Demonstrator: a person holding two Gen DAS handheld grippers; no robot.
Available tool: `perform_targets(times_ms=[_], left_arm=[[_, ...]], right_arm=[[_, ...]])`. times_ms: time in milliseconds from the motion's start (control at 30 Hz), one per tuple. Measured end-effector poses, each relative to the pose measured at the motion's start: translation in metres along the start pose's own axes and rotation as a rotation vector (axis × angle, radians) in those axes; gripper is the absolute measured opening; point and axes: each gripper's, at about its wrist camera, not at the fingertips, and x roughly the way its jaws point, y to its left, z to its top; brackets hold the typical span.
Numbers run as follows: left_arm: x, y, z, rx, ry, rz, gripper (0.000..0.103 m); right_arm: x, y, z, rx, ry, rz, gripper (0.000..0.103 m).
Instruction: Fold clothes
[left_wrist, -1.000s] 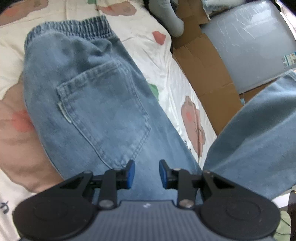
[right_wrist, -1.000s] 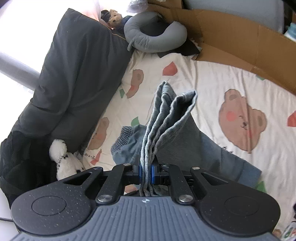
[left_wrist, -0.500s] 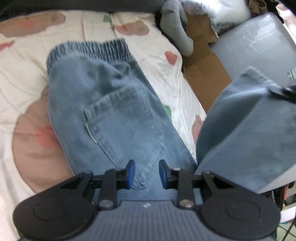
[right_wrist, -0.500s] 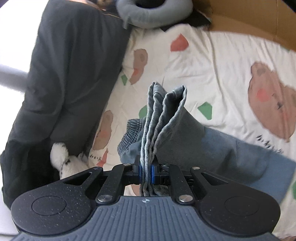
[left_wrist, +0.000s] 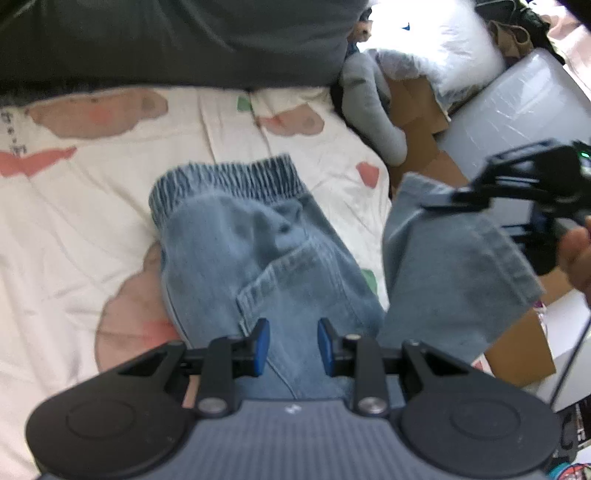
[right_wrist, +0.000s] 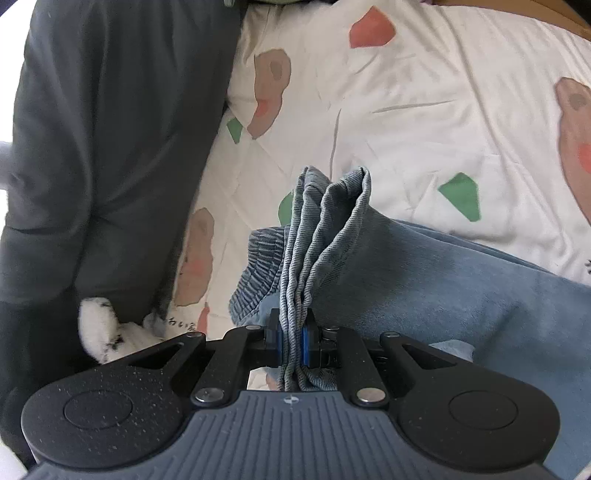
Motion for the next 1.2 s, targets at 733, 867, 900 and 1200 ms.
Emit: perform_targets(times_ms=[733,867,900,1200], left_arm=[[-0.006,-0.007,0.010,-0.024,-0.071,-0.014,0.045],[0.000,-0.011,0.006,-0.022,-0.058,-0.017,0.045],[0.000,-0.011,0.005,-0.020,-0.057,-0.014,0.045],[0.006,-0.016,0.007,-0.013,-0.063,-0.026,0.052]], right_arm=[[0.054,0.037,0.028,-0.036,0.136,0.029,0.074],[0.052,0.041,0.037,-0.016,0.166,0.050,0.073],[0.050,0.045,0.038,-0.028,0.169,0.061,0.073],[-0.007,0.027,0.039,-0.173,-0.030,0.097,0.073]])
